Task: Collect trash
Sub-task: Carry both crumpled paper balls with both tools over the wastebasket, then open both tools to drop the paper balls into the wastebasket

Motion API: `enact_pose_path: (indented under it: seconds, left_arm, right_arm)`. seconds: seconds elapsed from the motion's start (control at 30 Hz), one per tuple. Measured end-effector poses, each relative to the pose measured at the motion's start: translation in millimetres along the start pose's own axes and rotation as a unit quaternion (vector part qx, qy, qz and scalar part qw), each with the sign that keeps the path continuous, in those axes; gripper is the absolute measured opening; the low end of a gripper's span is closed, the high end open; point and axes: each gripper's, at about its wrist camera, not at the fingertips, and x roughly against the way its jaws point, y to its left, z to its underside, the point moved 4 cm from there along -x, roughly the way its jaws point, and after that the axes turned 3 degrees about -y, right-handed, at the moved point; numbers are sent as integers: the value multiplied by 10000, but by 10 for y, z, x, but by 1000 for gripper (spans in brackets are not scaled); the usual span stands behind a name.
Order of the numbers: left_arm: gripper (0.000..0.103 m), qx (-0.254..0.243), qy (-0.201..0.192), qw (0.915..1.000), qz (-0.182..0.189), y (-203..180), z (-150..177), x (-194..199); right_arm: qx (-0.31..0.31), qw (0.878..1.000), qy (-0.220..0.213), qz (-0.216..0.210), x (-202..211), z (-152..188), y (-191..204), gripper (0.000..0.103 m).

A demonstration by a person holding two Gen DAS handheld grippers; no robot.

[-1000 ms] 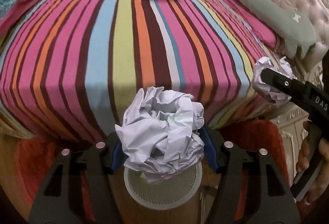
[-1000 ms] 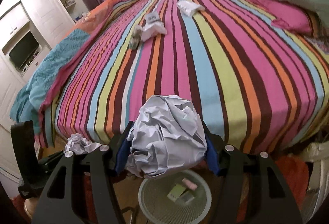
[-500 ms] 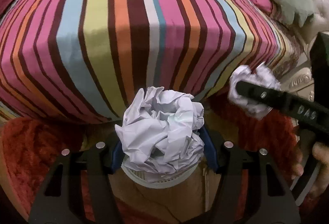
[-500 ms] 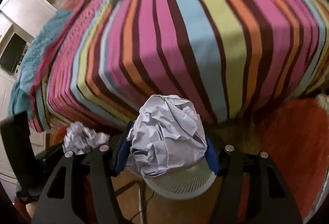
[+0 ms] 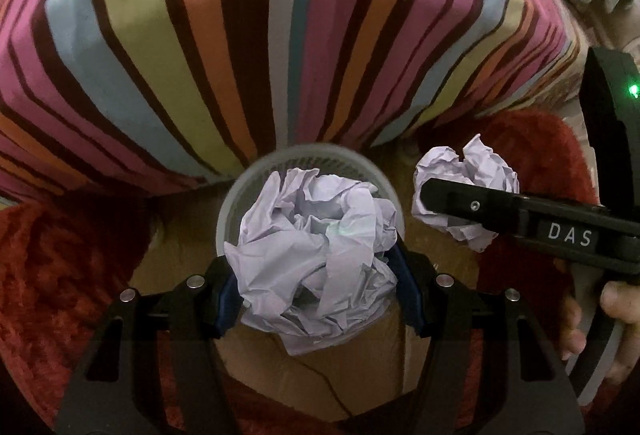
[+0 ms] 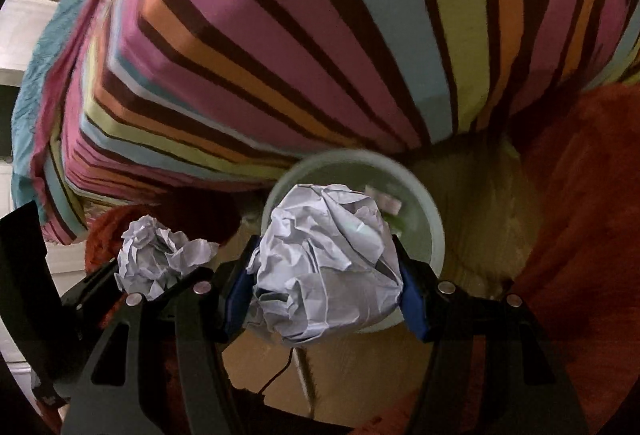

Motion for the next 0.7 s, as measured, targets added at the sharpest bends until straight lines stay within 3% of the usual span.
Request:
enact_pose_path:
  seconds: [0.4, 0.7]
  left_arm:
    - [62, -444, 895, 9942, -394, -112, 75, -479]
    - [62, -241, 1424, 9886, -436, 19, 153, -670]
  right_arm:
    - [-544, 9946, 849, 247, -415, 123, -217, 59]
    - [-902, 9883, 1162, 407, -628, 131, -365, 59]
